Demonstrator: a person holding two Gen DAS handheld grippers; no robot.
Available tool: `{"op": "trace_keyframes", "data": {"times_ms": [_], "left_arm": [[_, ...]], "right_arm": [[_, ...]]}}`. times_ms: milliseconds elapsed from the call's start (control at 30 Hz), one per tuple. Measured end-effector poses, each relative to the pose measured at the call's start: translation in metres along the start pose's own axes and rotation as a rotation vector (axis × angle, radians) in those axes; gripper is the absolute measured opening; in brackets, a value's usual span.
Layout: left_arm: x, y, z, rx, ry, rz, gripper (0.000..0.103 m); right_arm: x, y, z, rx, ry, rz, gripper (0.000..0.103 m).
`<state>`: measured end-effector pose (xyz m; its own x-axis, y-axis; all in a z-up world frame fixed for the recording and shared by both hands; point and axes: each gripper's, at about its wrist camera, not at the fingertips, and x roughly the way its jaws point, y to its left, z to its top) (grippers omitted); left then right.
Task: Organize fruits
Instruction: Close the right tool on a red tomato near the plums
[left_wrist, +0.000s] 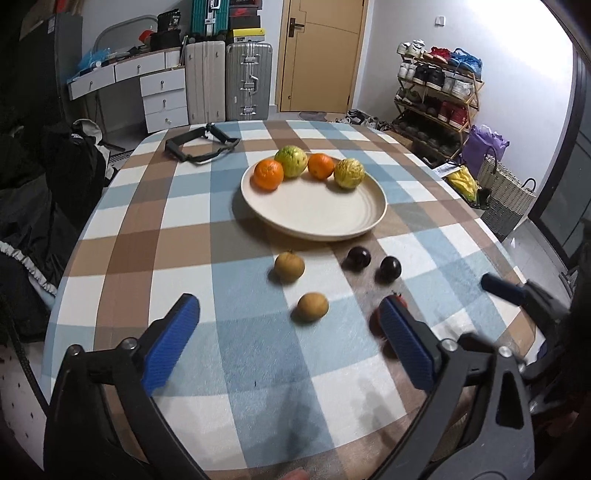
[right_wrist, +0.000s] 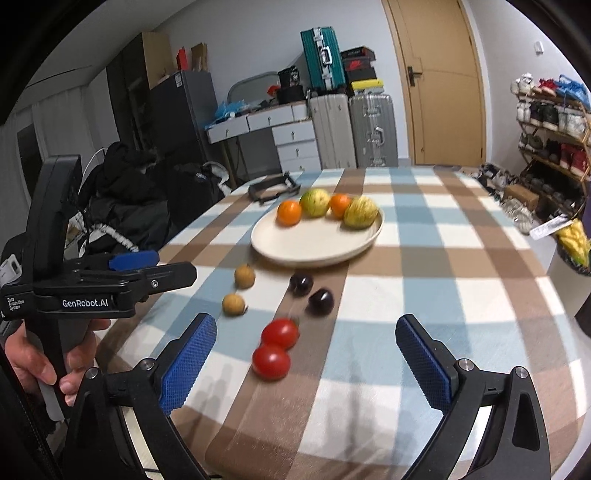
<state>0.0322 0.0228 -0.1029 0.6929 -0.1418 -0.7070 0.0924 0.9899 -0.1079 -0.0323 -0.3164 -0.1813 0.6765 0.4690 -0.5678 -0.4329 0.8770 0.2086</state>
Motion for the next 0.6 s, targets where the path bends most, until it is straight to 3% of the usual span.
{"op": "trace_keyframes", "data": {"times_ms": [133,400,600], "left_arm": [[0.004,0.006,-0.005,-0.012,0.006,-0.004,0.101],[0.015,0.016,-0.013,-0.016,0.035,0.002,0.102],[0.023,0.027,-0.014,-0.053,0.051,-0.002,0.102]], "right_arm": [[0.023,0.005,-0.016,0.014,0.061,0.057,0.100],[0.043,0.010,-0.023,0.016,0.084,0.067,0.097],[0.053,0.006,-0.024,0.035,0.100,0.081,0.071]]}}
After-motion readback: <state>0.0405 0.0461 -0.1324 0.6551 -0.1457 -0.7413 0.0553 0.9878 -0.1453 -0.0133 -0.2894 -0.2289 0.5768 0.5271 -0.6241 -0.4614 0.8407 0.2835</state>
